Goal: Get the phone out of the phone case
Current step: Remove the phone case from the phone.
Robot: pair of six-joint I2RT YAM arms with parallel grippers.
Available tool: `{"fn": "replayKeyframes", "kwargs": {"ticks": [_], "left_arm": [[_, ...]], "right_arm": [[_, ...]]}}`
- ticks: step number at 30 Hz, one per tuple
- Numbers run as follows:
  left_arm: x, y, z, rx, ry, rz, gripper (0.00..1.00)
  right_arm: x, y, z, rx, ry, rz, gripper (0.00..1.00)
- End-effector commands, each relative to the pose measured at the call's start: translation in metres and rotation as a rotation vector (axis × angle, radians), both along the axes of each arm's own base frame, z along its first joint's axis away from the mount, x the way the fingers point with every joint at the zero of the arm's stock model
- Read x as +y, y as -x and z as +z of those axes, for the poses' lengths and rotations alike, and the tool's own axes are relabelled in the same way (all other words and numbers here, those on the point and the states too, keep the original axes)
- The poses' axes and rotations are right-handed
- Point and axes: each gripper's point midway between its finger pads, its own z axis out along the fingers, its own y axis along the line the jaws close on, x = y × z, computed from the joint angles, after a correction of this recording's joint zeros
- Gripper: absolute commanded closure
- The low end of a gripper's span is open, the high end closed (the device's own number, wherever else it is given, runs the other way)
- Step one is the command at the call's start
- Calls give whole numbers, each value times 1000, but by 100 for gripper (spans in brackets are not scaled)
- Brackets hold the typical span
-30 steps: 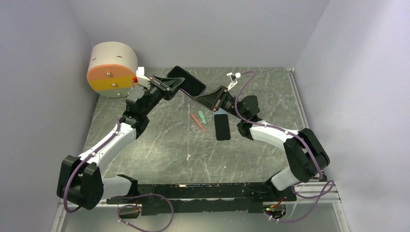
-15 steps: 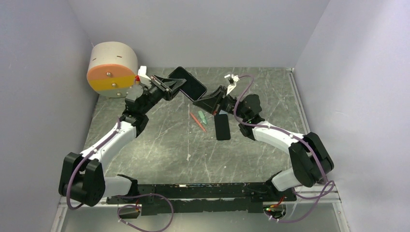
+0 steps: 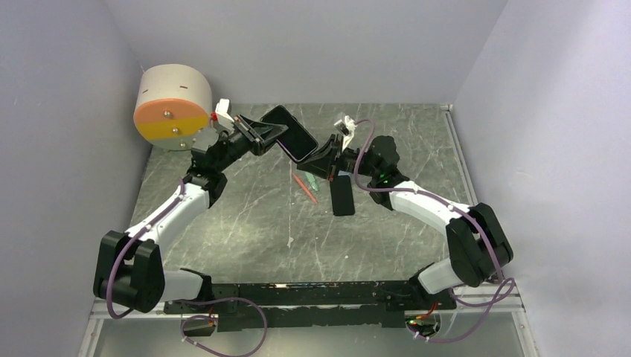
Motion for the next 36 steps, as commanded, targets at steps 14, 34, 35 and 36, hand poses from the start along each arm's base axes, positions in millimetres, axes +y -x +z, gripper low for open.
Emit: {"fn": "replayKeyframes", "kwargs": {"ticks": [14,34,35,36], "left_arm": [[3,47,27,-258,-163,-396,97],[3,62,37,-350,-228,-474,98],[2,63,37,-351,-227,-478,97],[2,64,38,-354,-226,-482,97]], "right_arm": [[-38,30,18,53,75,102,29],[-10,39,51,66,32,262,36],[-9,39,51,66,34,264,37],[-8,39,50,64,37,267,38]]}}
